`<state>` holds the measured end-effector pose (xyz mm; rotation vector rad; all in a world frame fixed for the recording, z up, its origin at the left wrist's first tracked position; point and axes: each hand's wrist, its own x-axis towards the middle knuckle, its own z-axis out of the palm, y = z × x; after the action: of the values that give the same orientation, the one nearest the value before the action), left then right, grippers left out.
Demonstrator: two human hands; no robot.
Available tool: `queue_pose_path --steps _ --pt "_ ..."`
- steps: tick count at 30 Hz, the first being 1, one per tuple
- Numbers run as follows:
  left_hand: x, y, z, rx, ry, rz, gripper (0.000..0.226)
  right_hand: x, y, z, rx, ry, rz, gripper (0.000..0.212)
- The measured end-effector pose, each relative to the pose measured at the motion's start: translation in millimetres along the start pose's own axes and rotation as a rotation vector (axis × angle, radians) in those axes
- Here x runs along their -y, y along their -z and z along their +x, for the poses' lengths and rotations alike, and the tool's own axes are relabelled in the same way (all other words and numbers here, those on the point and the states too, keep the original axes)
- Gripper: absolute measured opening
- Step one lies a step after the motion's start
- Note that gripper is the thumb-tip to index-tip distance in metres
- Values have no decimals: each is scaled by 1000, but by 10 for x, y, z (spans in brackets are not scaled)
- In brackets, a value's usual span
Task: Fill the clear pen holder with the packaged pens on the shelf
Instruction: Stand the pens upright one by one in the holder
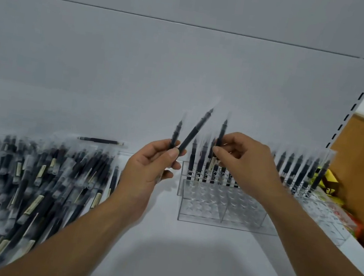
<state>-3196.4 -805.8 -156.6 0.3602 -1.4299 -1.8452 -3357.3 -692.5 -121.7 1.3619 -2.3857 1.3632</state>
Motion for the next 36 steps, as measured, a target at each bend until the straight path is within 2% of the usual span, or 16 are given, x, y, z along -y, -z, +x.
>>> queue_pose_path --steps 13,20,22,23,26,30,32,34,36 --pt "23 -31 -47 41 8 52 29 -36 -78 -67 108 -39 -271 18" --pt "29 -38 -52 41 2 109 27 -2 53 -127 109 -60 -226 18" --pt "32 -48 -42 37 -3 123 22 33 130 -166 59 -46 -109 13" --pt "34 -56 -37 32 -7 128 19 64 158 -190 66 -54 26 12" --pt "39 -98 -55 50 -24 164 17 168 152 -250 201 -105 434 15" --pt "68 -151 -96 75 -33 202 18 204 81 -281 189 -109 597 8" --pt "78 -153 -87 45 -41 209 19 195 107 -259 133 -154 704 9" --pt "85 -136 -71 5 -44 213 21 163 179 -206 3 -204 788 11" --pt "84 -117 -61 -18 -43 216 22 99 257 -153 -152 -202 743 10"
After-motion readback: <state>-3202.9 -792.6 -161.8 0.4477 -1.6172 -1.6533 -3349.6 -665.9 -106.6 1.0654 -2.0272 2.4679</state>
